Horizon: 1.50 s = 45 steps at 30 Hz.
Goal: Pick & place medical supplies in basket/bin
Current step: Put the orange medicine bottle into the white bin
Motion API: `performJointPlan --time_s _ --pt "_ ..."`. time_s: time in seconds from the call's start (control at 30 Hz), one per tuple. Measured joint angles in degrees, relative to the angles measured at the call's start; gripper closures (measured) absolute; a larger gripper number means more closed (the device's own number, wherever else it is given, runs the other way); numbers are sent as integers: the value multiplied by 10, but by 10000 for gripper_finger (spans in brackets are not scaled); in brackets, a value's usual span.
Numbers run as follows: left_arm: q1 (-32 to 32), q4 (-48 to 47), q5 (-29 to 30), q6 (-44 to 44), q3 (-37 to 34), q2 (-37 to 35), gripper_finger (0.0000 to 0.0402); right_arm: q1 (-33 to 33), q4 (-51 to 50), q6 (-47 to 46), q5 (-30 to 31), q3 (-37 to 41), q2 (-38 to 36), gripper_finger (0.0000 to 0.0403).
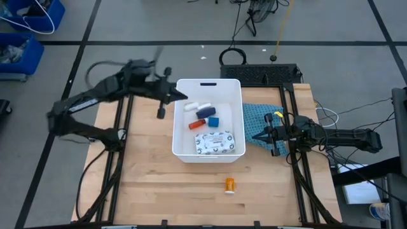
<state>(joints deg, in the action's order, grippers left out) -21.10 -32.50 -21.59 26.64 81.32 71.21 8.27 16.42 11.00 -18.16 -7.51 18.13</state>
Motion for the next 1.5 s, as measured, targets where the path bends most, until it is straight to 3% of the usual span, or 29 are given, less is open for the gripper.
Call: performJointPlan --time_s 0.1,0.27,0.43,0.57,0.7,0.87,1.07,1.5 --pt "-10 176 16 -63 -140 -74 400 0 0 -1 0 0 0 403" --pt "0 364 74 -176 -333 -187 400 0 -2 -4 0 0 0 403" --pt "56 456 192 -191 -485 -284 401 0 -7 1 0 0 1 403" --pt "72 476 228 -199 -563 -365 401 0 -7 11 0 0 1 403" --pt "86 506 246 -212 -630 -402 401 0 -6 15 0 0 1 403" --pt "93 522 346 -198 -694 -411 401 0 7 35 1 0 1 403" --pt "97 619 336 -199 -767 -408 401 0 16 19 0 0 1 403" --pt "97 626 336 -194 -784 -408 401 0 18 17 -17 0 2 403"
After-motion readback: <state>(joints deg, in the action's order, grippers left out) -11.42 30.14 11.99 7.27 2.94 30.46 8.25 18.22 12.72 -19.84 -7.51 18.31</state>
